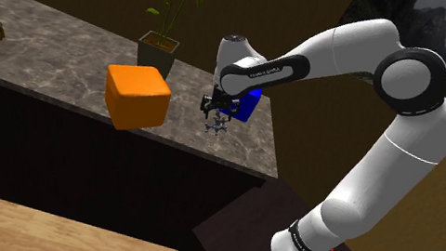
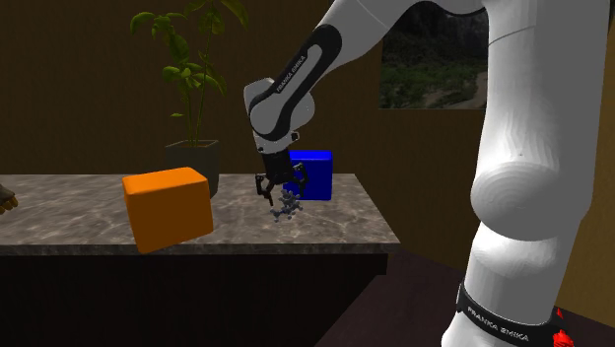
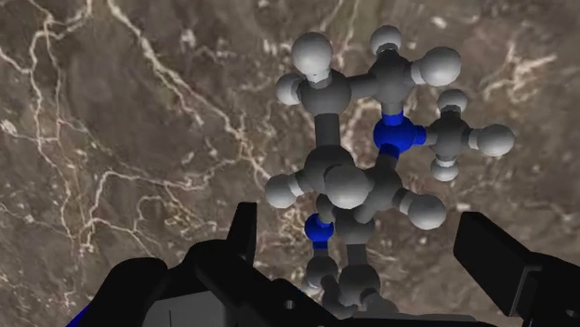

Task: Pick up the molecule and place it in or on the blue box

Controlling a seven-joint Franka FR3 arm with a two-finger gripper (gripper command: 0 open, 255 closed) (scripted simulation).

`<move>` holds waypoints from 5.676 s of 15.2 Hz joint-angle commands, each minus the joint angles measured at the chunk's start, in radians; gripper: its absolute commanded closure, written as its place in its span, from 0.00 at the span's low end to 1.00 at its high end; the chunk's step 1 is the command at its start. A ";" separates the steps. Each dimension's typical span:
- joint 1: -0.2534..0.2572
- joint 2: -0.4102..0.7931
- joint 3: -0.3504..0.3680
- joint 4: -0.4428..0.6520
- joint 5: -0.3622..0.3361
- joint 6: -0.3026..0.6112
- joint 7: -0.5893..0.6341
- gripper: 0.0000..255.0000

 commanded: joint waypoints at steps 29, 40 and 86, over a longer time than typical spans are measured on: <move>-0.001 -0.096 0.007 0.065 0.045 -0.153 -0.052 1.00; 0.000 -0.154 0.009 0.149 0.070 -0.290 -0.088 1.00; -0.161 0.153 -0.128 0.675 0.050 -0.446 -0.420 1.00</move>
